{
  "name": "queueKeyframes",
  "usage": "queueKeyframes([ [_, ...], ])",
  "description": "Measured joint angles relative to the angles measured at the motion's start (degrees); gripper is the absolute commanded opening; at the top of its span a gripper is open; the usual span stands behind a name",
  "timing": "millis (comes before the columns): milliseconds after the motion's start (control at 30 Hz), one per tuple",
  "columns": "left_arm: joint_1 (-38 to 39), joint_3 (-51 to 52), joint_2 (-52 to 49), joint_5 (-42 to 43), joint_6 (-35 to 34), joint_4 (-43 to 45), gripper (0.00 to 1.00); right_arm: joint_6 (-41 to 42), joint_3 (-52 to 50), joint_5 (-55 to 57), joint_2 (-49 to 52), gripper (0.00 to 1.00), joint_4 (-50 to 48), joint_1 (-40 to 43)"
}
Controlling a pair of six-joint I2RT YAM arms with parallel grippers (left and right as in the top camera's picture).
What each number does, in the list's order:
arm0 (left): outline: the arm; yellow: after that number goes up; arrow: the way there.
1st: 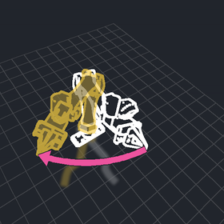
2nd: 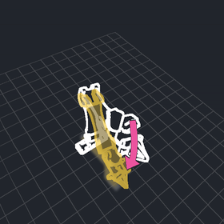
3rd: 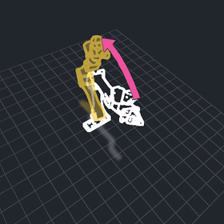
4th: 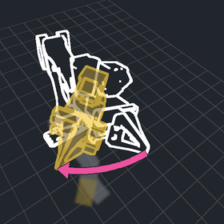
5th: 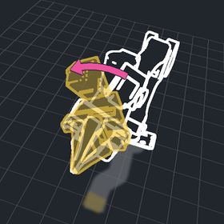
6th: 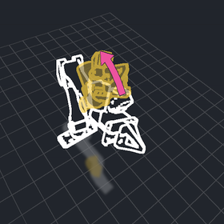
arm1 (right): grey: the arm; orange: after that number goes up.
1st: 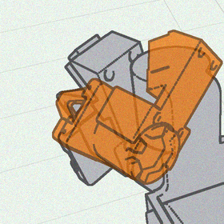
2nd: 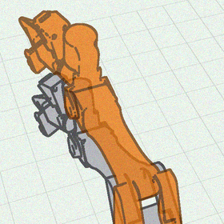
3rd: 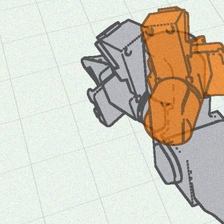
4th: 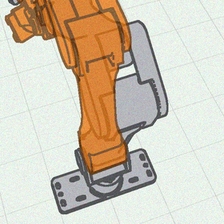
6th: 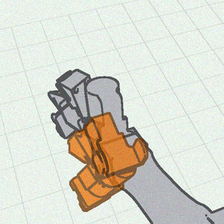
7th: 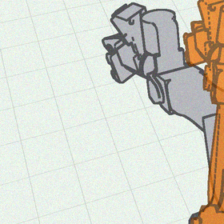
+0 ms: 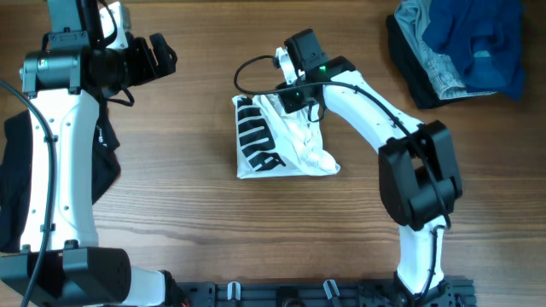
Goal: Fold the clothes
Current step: 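Grasp the folded white shirt bundle with the right gripper, then carry the bundle to the top-right clothes stack and release it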
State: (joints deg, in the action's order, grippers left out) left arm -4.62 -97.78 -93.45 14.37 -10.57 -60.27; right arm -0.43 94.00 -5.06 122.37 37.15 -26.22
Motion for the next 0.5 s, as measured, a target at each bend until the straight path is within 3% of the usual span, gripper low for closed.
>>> queueKeyframes([
  [167, 0.0, 0.0, 0.0, 0.0, 0.0, 0.0, 1.0, -0.4, 0.0, 0.4, 0.0, 0.04, -1.1, 0.0],
  [400, 0.0, 0.0, 0.0, -0.3, 0.0, 0.0, 1.0, 2.8, 0.0, 2.6, -1.4, 0.04, 0.7, 1.1],
  [500, 0.0, 0.0, 0.0, -0.7, 0.0, 0.0, 1.0, 5.8, 0.1, 2.6, -10.1, 0.04, 7.4, 8.2],
])
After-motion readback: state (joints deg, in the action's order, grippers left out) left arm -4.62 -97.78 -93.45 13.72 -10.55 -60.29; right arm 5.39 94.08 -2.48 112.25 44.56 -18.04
